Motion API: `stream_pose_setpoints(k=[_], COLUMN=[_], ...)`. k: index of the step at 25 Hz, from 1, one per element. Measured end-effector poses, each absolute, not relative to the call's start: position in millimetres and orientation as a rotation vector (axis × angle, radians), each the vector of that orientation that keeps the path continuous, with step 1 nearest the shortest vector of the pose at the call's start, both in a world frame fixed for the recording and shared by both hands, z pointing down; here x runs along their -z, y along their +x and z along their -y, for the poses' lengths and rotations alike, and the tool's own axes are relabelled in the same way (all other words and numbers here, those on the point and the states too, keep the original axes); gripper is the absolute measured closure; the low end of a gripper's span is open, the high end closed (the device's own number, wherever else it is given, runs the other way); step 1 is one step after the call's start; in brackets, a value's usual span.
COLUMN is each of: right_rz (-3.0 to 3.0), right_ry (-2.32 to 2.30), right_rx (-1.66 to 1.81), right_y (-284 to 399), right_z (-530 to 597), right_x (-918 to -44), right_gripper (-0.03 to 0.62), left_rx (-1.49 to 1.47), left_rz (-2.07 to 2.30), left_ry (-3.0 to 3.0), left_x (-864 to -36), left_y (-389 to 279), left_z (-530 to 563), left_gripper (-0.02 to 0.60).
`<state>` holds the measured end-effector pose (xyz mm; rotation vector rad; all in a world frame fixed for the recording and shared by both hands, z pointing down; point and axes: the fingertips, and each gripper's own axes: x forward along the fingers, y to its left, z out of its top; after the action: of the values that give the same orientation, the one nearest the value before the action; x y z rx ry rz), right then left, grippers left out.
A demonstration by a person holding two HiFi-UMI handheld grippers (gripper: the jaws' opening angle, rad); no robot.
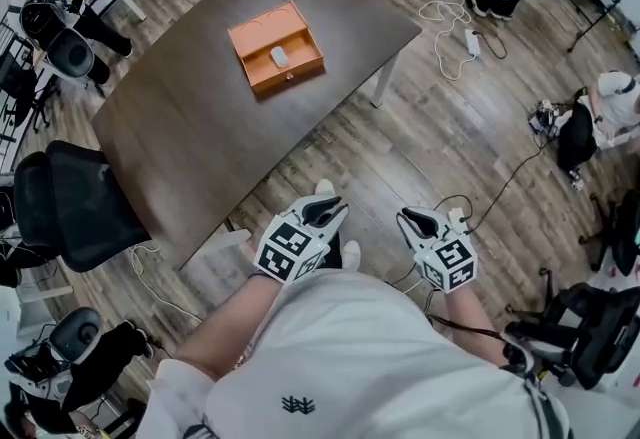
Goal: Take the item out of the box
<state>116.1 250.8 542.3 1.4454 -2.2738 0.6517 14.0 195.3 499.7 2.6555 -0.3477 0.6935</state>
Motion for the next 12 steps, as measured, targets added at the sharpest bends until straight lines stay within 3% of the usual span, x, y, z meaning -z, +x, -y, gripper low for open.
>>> stream_pose_setpoints(k=[12], right_rz=[2.180], right_ry=[1.470], right_rx=[-0.590], right_y=[162], right_z=[-108], right_x=[-517], right_gripper=[0.577], left_rx=[-0.558], left_rz=[0.475], left_ry=[2.633], left_x=[-509], left_y=[48], left_z=[-12], left_gripper=[0.518])
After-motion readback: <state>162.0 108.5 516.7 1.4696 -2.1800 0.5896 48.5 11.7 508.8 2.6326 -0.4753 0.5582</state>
